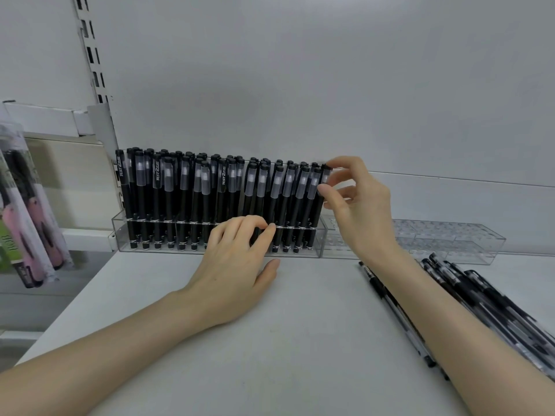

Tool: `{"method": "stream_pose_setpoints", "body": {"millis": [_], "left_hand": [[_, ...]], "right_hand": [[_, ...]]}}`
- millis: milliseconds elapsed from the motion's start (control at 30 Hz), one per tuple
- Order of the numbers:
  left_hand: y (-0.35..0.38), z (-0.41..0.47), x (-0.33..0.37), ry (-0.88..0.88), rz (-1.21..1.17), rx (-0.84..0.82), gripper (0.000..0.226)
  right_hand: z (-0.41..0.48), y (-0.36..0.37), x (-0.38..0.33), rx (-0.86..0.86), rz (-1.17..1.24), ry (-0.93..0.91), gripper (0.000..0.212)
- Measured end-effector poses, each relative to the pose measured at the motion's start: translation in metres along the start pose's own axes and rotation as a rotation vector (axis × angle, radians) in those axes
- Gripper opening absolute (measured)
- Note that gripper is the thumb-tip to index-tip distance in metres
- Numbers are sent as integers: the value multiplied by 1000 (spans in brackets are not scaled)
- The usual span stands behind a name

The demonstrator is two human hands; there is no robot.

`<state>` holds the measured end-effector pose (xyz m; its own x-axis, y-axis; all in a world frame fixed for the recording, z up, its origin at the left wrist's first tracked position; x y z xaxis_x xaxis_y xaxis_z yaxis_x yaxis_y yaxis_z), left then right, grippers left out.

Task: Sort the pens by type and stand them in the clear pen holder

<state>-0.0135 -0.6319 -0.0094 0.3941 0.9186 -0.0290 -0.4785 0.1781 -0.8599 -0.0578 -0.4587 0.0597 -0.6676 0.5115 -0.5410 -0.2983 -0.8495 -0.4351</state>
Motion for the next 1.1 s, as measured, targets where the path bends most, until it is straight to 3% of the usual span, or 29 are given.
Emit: {"method": "stream_pose_setpoints", "body": {"millis": [400,667,833,967,1100], "left_hand": [[-2,0,1,-14,-52,-17,51],[-11,0,11,-14,-52,-39,48],[-19,6,58,-73,-236,-77,57],[-11,14,119,-142,-307,-156,40],[-5,15,178,-304,-411,-160,42]], "right_hand": [[-4,-8,-1,-21,-167,35,25],[-6,-30,-15,-142,-222,48,19],[-26,-73,-3,-227,-263,93,17],[-51,-118,21,-274,-261,129,15],[-83,-162,48,-386,-252,119,16]]}}
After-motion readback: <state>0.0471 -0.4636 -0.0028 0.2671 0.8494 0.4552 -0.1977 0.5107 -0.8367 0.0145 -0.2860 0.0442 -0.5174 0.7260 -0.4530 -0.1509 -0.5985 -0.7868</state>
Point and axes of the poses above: each hand's wrist, its own z-axis towards the middle knuckle, its own y-axis out of the palm, x = y × z, the point moved 4 cm from there along z, towards the middle knuckle, and after that the axes turned 5 degrees about -x, right-handed, at the moved point
